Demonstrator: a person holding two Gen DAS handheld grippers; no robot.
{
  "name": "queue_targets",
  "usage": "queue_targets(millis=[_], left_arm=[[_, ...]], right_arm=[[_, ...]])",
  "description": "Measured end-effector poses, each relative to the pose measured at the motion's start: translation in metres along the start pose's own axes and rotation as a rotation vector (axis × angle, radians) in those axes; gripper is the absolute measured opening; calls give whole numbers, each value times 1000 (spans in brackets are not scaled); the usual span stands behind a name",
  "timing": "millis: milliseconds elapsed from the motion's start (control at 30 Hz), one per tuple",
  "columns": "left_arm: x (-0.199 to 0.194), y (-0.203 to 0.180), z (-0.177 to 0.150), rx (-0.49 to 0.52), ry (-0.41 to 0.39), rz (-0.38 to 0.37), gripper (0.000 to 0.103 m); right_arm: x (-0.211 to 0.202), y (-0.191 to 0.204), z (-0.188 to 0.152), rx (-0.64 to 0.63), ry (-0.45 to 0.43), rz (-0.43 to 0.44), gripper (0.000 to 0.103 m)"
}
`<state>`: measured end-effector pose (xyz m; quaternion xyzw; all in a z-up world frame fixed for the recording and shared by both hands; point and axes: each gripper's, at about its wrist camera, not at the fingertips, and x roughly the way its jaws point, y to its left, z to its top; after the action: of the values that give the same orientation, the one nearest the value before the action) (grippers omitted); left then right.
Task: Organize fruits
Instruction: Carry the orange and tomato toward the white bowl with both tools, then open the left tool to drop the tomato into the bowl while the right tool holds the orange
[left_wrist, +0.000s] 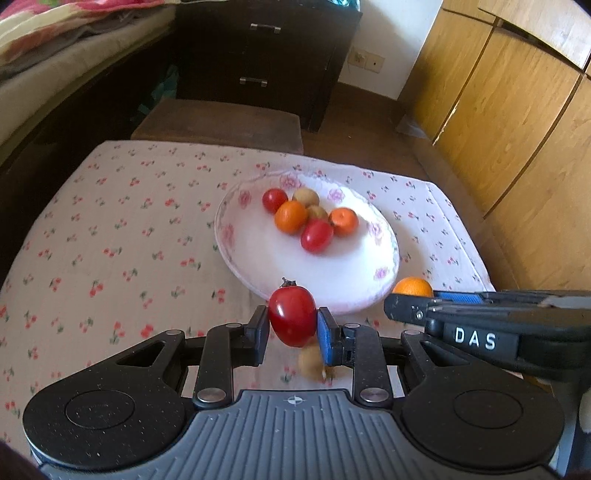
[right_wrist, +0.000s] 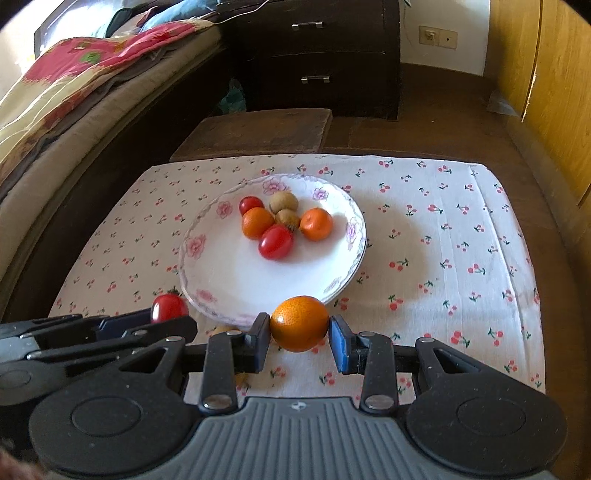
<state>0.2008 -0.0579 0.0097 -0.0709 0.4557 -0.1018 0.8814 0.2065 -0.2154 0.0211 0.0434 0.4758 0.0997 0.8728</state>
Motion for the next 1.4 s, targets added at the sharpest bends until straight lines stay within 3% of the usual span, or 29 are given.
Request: queue_targets(millis=[600, 1400], left_arm=[[36, -2, 24, 11, 3, 26, 35], [44, -1, 25, 38, 9, 69, 34]], right_arm=[[35, -4, 22, -15, 11, -50, 36], [44, 5, 27, -68, -11, -103, 36]])
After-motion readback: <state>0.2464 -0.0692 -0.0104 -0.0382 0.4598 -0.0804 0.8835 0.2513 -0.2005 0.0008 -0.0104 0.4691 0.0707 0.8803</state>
